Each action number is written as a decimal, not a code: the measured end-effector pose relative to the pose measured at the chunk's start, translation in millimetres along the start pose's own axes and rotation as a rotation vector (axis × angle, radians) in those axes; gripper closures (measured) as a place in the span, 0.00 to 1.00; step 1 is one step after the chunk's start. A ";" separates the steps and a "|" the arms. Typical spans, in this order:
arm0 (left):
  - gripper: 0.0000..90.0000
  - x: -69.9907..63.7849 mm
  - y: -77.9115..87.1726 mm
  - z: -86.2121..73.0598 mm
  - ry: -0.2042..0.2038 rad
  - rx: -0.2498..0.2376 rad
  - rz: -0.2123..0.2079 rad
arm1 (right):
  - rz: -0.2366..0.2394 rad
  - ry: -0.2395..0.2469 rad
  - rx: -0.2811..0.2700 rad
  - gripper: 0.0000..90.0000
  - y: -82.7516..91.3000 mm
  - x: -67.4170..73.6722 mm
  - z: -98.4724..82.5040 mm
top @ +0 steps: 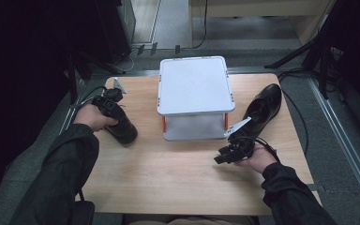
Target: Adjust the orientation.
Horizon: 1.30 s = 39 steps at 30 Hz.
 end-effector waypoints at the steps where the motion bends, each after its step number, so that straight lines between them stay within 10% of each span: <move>1: 0.90 1.3 1.5 -8.5 0.003 -0.002 -0.007 | 0.001 0.004 0.004 0.56 -1.1 1.0 0.7; 14: 0.90 12.3 -0.8 -57.8 0.014 -0.005 -0.048 | -0.013 0.010 0.023 0.57 -4.4 2.5 -2.1; 25: 0.85 11.2 1.3 -53.5 0.055 -0.034 -0.056 | -0.016 0.004 0.015 0.57 -1.8 1.2 -3.8; 39: 0.73 49.1 43.2 -57.2 0.405 -0.132 0.048 | -0.018 0.052 -0.005 0.56 -2.7 3.1 -2.7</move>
Point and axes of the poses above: each handheld gripper's, and its own axes: y roughly backward along the jaws, z roughly out of its top, x roughly to its left, the point moved 9 cm from there along -y, roughly forward along the jaws, and after that the axes turned 12 degrees about -y, right-handed, at the moved point
